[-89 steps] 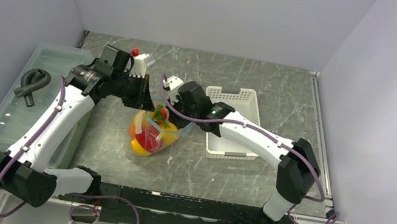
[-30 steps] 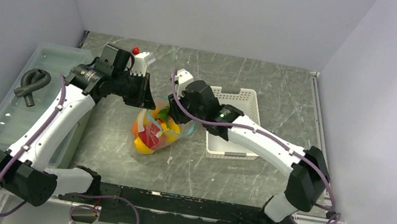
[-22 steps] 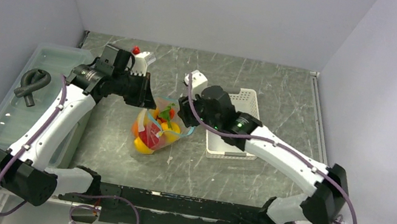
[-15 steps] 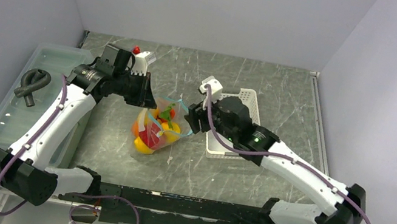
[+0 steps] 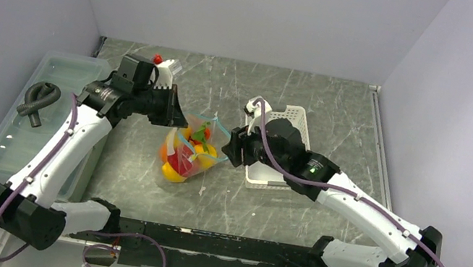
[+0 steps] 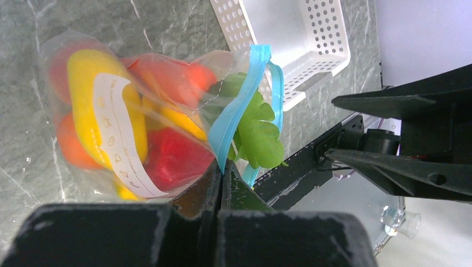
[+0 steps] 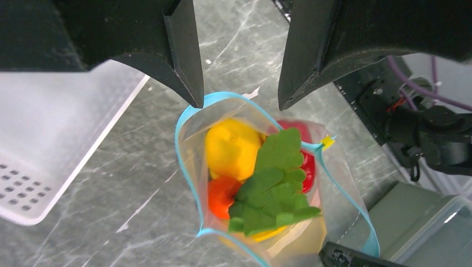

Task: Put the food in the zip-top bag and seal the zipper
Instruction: Zip the zipper food storage bag at the center of the board.

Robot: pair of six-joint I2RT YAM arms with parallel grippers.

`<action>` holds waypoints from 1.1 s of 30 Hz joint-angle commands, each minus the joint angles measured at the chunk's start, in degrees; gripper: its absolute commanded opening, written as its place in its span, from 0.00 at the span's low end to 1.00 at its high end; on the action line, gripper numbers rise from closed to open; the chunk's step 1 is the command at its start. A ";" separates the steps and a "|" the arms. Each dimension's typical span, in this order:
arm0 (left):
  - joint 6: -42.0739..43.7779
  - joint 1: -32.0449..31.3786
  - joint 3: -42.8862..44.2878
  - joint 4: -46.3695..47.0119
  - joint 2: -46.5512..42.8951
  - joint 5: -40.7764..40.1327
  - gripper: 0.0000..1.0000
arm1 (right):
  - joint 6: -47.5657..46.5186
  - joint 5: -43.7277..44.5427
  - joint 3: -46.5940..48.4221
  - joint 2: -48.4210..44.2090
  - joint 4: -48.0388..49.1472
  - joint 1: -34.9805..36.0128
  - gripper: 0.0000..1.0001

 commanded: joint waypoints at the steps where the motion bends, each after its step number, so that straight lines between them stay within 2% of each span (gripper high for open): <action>1: -4.56 -0.24 -0.35 5.41 -3.68 -1.34 0.00 | 6.63 -4.70 2.58 -0.61 -2.74 0.02 0.55; 7: -10.19 -0.24 -2.30 8.72 -6.47 -4.88 0.00 | 10.22 -7.26 1.53 -0.40 -1.16 3.01 0.60; 12: -16.00 -0.24 -4.15 11.93 -9.30 -8.05 0.00 | 12.19 -2.96 2.74 0.21 0.55 6.70 0.65; 22: -25.73 -0.24 -9.30 18.41 -13.62 -10.76 0.00 | 17.89 6.36 6.12 5.61 3.82 9.43 0.66; 28: -27.89 -0.24 -10.86 19.59 -15.13 -11.71 0.00 | 19.05 9.75 8.93 9.58 4.06 9.61 0.61; 33: -28.30 -0.24 -11.15 19.82 -15.38 -11.22 0.00 | 19.13 12.39 10.43 11.21 4.38 9.56 0.51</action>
